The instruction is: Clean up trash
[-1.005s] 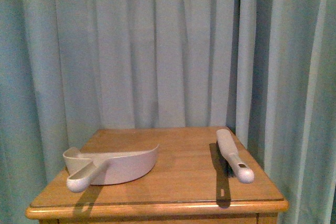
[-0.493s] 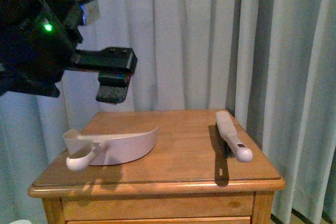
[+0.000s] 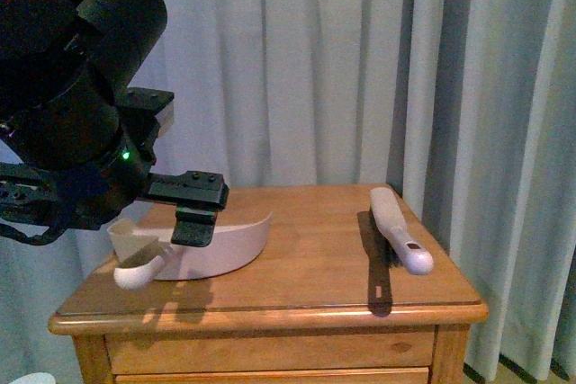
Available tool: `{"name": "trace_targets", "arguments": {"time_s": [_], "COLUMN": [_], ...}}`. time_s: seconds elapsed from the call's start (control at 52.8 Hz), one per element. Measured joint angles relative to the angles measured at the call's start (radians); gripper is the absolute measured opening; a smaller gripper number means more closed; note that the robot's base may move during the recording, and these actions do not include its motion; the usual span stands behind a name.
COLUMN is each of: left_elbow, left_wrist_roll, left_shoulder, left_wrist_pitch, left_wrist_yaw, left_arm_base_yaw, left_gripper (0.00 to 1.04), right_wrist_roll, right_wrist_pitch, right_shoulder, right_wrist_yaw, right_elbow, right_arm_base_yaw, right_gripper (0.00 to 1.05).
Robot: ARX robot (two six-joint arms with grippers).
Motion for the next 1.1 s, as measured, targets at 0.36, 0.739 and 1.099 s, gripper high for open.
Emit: {"name": "trace_targets", "arguments": {"time_s": [0.36, 0.739, 1.099], "left_elbow": [0.000, 0.000, 0.008], "left_wrist_roll": [0.001, 0.007, 0.039], "left_shoulder": [0.084, 0.135, 0.145], "left_wrist_pitch": [0.030, 0.061, 0.082], "left_wrist_yaw": [0.005, 0.003, 0.006], "left_arm_base_yaw": [0.012, 0.024, 0.026], "left_gripper": [0.97, 0.97, 0.67], "right_wrist_roll": [0.000, 0.000, 0.000], "right_wrist_pitch": [0.000, 0.000, 0.000], "right_shoulder": [0.000, 0.000, 0.000], "right_wrist_yaw": [0.000, 0.000, 0.000], "right_elbow": [0.000, 0.000, 0.000], "right_arm_base_yaw": [0.000, 0.000, 0.000], "right_gripper": [0.97, 0.97, 0.97]}}
